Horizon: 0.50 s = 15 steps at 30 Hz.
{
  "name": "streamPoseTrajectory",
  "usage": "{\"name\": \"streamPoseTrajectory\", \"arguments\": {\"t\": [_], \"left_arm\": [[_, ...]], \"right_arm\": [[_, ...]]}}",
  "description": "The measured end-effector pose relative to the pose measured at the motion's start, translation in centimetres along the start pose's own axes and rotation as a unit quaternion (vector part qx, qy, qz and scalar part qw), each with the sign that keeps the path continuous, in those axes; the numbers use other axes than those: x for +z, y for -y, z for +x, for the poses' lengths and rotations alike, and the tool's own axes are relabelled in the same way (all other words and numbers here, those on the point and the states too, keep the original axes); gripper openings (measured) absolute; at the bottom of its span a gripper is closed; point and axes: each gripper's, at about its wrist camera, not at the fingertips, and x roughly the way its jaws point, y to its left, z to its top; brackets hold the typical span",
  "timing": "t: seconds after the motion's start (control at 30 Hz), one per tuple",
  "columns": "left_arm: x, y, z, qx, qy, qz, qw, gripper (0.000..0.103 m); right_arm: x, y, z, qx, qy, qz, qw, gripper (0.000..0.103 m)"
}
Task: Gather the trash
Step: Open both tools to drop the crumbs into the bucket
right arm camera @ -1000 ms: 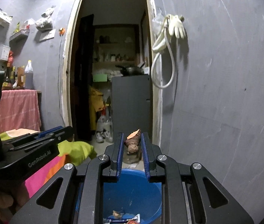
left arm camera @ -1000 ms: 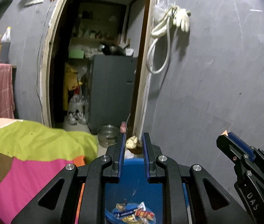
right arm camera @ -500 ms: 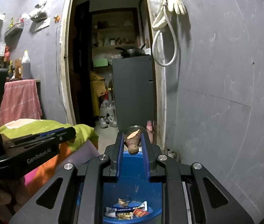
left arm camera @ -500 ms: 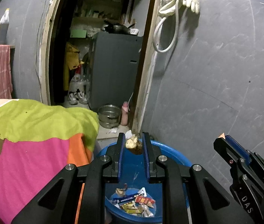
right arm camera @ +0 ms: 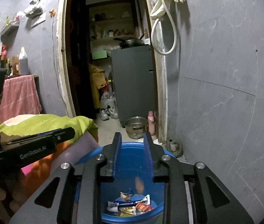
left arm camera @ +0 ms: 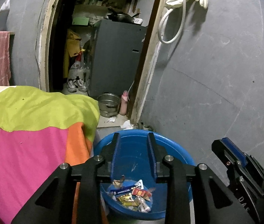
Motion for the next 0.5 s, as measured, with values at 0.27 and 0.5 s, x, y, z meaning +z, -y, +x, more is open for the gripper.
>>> {"name": "streamPoseTrajectory", "arguments": {"t": [0.27, 0.5], "left_arm": [[0.7, -0.2, -1.6, -0.013, 0.01, -0.009, 0.9998, 0.032], [1.9, -0.3, -4.7, -0.018, 0.051, -0.003, 0.9985, 0.048]], "right_arm": [[1.1, -0.2, -1.2, -0.004, 0.017, -0.003, 1.0, 0.024], [2.6, -0.8, -3.4, -0.01, 0.045, -0.007, 0.999, 0.035]]}}
